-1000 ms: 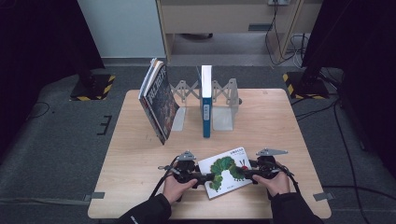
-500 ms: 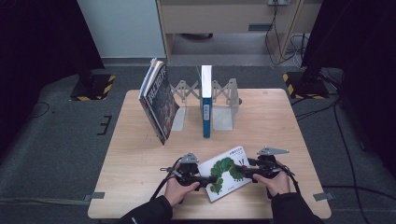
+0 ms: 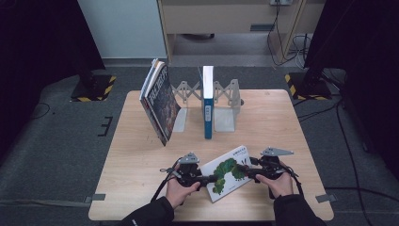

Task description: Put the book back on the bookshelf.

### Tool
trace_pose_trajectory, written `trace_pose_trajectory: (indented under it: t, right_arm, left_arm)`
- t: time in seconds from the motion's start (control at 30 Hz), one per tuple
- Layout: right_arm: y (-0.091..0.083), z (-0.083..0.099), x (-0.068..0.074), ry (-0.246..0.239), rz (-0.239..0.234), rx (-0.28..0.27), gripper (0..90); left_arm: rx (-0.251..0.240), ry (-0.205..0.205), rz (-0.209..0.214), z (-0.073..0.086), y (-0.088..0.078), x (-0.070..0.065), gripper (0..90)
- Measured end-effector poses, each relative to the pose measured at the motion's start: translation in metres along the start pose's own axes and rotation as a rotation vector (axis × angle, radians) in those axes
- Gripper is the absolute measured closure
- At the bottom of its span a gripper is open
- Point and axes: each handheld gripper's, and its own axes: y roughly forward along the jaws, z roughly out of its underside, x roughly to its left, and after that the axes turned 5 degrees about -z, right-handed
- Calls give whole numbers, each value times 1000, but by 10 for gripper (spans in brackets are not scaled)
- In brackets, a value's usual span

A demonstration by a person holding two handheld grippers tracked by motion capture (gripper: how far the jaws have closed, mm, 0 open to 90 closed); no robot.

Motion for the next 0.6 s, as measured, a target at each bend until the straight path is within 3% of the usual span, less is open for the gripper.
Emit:
trace_pose_trajectory:
  t: [0.33, 0.53, 0.6]
  right_arm:
    - [-3, 0, -2, -2, 26, -13, 349]
    - [-4, 0, -3, -11, 39, -5, 338]
    - [-5, 0, -3, -11, 43, -5, 338]
  left_arm:
    - [-5, -5, 9, -5, -7, -3, 728]
    - [-3, 20, -12, -8, -9, -7, 740]
    - [-16, 11, -16, -10, -11, -7, 742]
